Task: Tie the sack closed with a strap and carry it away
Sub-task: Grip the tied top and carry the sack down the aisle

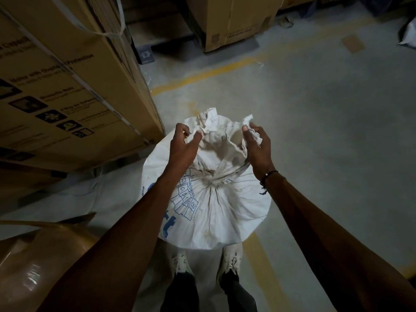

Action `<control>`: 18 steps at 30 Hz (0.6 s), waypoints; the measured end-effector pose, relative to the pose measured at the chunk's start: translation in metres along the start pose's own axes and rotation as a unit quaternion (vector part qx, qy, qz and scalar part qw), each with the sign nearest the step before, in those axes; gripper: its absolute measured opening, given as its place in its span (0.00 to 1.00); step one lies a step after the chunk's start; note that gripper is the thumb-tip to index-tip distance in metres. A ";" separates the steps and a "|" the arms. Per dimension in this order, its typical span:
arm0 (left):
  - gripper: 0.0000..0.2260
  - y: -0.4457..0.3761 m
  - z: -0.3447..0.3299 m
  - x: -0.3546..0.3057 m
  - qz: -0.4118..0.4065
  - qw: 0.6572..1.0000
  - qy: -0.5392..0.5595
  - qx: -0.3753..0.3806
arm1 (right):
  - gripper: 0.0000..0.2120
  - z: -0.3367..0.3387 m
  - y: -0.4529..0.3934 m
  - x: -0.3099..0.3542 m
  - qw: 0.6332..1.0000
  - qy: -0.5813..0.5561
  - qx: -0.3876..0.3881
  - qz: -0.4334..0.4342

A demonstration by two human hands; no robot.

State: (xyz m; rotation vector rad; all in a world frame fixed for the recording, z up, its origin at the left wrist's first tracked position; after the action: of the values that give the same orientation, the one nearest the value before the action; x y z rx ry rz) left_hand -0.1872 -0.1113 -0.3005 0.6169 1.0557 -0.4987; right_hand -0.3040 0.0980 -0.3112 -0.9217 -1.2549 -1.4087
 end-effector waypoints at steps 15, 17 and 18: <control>0.23 -0.027 -0.026 0.008 0.038 0.994 0.035 0.097 | 0.24 -0.038 -0.011 -0.006 0.996 -0.011 0.038 -0.077; 0.27 -0.029 -0.030 0.010 0.063 0.990 0.062 0.110 | 0.33 -0.042 -0.009 -0.007 0.991 -0.027 0.075 -0.105; 0.28 -0.030 -0.033 0.009 0.069 0.988 0.067 0.123 | 0.37 -0.043 -0.007 -0.007 0.989 -0.028 0.092 -0.115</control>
State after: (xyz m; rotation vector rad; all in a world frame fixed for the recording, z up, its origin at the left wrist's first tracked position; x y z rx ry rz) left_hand -0.2238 -0.1112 -0.3271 0.9467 1.0778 -0.4742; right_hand -0.3066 0.0571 -0.3272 -0.7122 -1.5452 -1.4220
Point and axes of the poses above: each hand's wrist, its own y-axis away from the middle knuckle, its own z-axis out of the back of the hand, x = y × z, the point moved 6 cm from there along -y, towards the middle knuckle, and after that the axes turned 9 degrees about -x, right-handed, at the moved point
